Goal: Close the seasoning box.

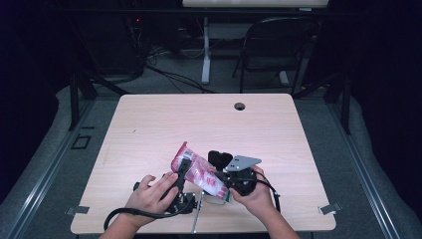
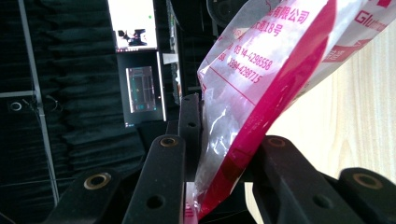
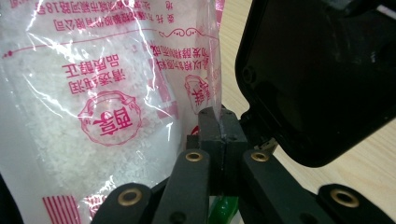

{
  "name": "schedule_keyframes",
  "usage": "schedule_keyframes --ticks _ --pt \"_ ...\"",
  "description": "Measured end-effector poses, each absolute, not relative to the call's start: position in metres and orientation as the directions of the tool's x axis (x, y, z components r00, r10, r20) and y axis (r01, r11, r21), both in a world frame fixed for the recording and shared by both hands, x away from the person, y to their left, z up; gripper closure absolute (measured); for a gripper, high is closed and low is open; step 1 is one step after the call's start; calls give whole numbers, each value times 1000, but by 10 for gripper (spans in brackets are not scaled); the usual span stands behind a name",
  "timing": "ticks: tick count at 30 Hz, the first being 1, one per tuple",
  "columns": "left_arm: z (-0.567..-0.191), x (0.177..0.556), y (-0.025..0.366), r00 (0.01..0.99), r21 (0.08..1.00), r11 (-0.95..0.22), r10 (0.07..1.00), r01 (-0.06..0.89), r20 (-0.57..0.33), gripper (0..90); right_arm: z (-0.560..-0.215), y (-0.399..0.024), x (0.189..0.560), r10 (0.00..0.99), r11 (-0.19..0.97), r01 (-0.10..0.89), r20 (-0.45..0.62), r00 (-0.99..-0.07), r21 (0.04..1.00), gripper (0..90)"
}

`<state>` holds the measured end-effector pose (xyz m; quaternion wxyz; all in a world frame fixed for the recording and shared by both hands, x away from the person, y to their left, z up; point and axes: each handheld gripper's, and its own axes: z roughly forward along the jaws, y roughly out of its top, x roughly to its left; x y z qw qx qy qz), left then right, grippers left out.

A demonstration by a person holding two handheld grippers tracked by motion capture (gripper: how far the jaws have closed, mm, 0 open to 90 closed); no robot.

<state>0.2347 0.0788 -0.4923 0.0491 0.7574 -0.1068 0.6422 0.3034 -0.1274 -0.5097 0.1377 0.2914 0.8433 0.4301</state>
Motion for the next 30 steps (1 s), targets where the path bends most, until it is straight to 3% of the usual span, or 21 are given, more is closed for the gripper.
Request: schedule_keyframes --ticks 30 --pt "-493 233 75 157 -85 -967 -125 -238 980 783 -515 -128 303 610 465 387 28 -792 797 900"
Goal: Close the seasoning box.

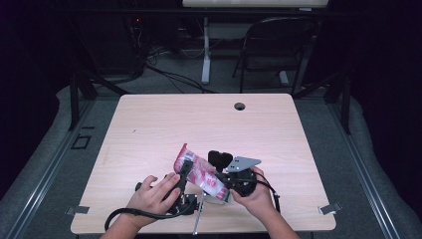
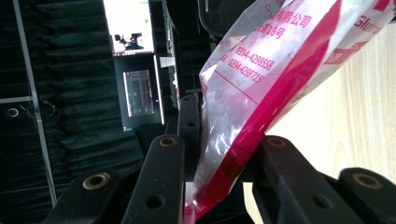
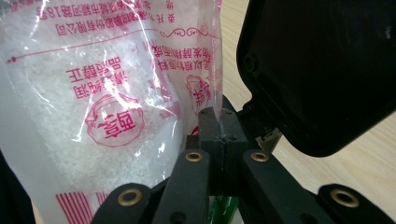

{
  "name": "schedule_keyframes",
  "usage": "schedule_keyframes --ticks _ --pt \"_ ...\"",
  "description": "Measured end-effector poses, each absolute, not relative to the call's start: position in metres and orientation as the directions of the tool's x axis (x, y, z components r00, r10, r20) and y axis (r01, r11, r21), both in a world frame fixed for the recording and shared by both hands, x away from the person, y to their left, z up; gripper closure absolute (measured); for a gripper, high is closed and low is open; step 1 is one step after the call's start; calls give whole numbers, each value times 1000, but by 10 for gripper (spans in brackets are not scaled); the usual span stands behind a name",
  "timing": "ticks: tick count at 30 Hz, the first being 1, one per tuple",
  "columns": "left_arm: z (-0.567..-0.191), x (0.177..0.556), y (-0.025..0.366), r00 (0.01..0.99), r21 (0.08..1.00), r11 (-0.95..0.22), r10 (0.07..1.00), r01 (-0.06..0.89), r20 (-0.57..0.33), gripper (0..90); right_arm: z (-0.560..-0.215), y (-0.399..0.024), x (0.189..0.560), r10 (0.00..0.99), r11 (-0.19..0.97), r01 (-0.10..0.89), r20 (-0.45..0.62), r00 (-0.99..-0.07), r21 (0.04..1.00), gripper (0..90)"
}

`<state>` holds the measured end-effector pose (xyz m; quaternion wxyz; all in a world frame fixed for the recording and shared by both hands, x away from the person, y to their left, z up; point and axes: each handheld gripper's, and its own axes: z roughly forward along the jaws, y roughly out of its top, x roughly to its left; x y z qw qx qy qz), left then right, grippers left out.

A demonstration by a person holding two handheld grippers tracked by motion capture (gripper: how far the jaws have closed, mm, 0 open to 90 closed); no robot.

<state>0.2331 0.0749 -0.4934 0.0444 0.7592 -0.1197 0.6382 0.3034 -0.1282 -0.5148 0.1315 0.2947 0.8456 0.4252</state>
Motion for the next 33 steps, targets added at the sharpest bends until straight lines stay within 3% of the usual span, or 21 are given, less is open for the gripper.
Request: schedule_keyframes --ticks 33 --pt "-490 226 72 161 -82 -966 -124 -246 979 793 -516 -130 302 623 438 395 45 -781 808 900"
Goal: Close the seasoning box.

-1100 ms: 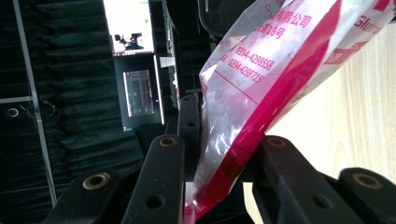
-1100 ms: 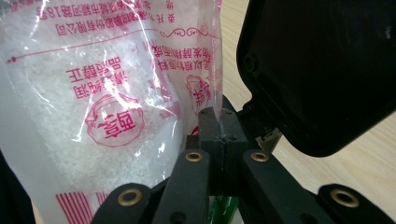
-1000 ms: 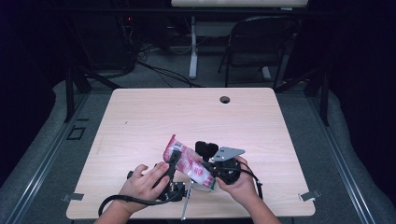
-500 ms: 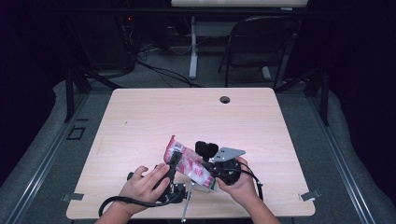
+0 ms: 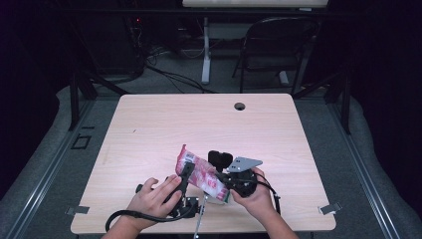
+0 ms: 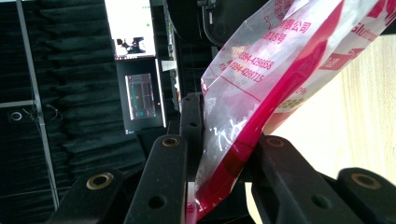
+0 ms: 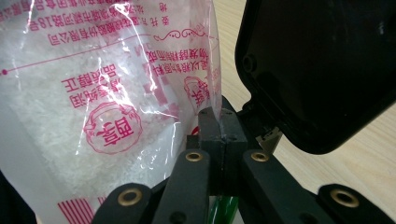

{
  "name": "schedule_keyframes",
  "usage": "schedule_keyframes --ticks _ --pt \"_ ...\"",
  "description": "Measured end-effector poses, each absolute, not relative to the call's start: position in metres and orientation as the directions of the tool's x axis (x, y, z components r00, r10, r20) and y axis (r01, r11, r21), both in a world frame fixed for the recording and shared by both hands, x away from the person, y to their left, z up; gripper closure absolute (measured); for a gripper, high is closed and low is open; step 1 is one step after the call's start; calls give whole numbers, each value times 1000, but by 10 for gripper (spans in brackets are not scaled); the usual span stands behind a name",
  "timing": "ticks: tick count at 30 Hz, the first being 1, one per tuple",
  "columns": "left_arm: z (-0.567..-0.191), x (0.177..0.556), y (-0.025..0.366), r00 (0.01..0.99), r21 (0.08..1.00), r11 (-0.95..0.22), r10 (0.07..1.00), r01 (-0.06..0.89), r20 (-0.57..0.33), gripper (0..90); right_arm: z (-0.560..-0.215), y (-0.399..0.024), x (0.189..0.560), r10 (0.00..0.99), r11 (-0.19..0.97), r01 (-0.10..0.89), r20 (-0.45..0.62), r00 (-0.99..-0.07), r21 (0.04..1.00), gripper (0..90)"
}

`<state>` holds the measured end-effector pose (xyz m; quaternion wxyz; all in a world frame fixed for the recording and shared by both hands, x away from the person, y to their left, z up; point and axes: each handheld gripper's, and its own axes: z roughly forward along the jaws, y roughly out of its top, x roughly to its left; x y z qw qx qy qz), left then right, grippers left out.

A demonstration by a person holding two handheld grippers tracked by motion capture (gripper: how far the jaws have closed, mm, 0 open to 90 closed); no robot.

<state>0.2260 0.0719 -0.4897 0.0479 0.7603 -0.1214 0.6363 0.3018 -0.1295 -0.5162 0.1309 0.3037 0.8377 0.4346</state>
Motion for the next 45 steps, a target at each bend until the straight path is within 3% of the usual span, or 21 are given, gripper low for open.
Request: schedule_keyframes --ticks 25,45 --pt "-486 228 70 151 -84 -963 -125 -255 981 792 -515 -129 301 620 443 387 35 -784 809 900" --pt "-496 229 85 220 43 -973 -8 -225 975 792 -515 -126 301 615 451 382 29 -788 806 900"
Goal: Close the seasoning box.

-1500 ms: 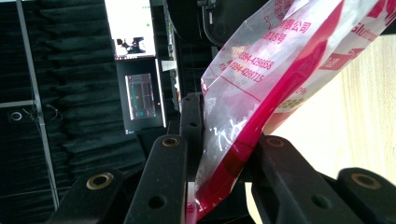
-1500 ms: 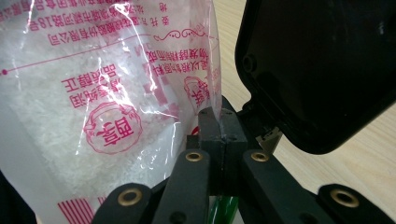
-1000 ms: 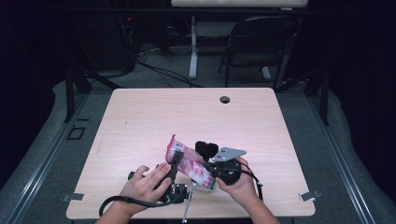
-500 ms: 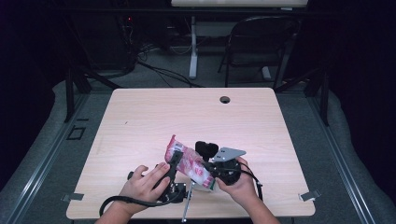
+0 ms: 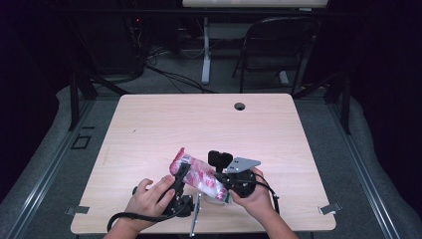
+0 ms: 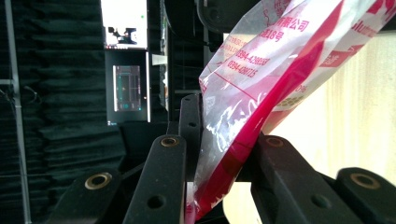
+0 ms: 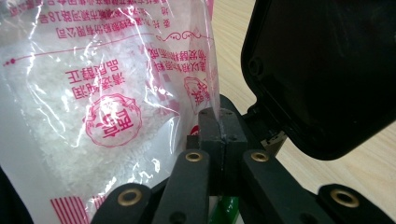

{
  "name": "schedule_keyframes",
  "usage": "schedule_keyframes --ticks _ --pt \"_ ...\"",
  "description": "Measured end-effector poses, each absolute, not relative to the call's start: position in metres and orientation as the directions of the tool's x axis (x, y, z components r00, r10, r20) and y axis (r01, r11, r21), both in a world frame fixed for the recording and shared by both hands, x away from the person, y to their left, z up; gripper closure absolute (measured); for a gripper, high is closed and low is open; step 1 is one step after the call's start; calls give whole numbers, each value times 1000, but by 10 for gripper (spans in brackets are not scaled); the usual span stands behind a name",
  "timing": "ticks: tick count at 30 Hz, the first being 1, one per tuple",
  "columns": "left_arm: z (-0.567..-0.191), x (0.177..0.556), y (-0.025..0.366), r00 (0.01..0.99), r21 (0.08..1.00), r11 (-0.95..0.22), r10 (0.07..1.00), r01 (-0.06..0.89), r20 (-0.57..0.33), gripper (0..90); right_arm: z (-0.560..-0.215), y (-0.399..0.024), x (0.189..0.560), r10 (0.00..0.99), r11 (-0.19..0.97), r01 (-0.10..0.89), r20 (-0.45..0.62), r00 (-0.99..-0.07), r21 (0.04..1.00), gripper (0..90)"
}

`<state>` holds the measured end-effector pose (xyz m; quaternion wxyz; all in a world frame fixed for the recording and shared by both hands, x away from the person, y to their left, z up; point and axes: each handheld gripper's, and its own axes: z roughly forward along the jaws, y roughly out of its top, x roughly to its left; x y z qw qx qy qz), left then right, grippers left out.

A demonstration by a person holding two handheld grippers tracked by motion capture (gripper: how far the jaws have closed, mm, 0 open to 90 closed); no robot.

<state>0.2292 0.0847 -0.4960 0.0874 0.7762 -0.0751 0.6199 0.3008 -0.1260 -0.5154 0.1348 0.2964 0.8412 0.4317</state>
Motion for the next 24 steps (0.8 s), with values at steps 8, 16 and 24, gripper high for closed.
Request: schedule_keyframes --ticks 8,16,24 --pt "-503 229 91 248 108 -971 54 -212 967 793 -515 -125 301 608 453 380 32 -793 806 900" --pt "-508 229 96 273 157 -969 101 -192 957 794 -513 -125 302 603 449 381 41 -797 808 900" --pt "-510 231 99 295 194 -964 135 -182 946 795 -511 -126 302 599 452 375 36 -800 809 900"
